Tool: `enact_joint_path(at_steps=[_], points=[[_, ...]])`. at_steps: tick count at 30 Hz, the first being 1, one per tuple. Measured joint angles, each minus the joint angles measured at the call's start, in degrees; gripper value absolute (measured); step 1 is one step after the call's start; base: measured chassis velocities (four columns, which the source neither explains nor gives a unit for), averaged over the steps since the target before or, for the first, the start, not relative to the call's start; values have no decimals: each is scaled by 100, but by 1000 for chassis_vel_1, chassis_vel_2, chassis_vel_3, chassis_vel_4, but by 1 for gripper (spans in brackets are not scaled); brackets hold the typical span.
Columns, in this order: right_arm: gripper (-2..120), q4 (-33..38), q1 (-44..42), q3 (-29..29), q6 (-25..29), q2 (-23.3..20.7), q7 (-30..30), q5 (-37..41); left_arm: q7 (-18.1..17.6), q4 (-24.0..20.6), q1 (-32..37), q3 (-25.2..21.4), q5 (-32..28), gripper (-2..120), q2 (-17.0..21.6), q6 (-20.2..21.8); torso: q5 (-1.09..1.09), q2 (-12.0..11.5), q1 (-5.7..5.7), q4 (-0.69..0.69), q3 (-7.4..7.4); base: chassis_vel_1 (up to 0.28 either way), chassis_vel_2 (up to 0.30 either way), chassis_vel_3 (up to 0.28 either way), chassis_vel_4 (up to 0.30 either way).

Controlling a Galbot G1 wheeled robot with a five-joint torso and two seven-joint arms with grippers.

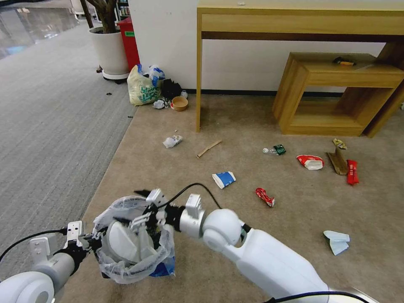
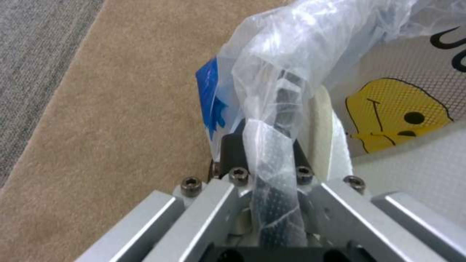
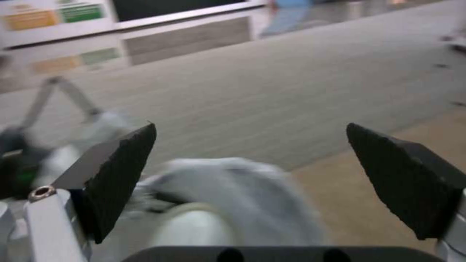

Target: Pick up the trash bin and place the garbage on the floor into it.

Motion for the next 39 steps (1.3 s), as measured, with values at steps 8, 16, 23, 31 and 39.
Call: enact_joint_path(at_steps=[8,16,23,31,39], points=[[100,33,-935,1372,-59,-376,204,-155,50,-162,81,-67,33,0,-27,0,2,0,0,-1,0,0,0,0,0],[100,186,-1885,2716,40,-578,156,-397,120,-232,124,-34,211,0,-141,0,1,0,0,0,0,0,0,0,0],[100,327,-2725,3581,193,-602,58,-642,218,-274,135,-6,441,0,-190,0,1,0,0,-1,0,0,0,0,0],[100,419,-3282,4180,283,-564,-91,-841,317,-281,132,86,730,0,-234,0,0,0,0,0,-1,0,0,0,0],[100,405,-3496,4419,372,-531,-162,-968,375,-317,182,107,805,0,-277,0,-1,0,-1,0,0,0,0,0,0]])
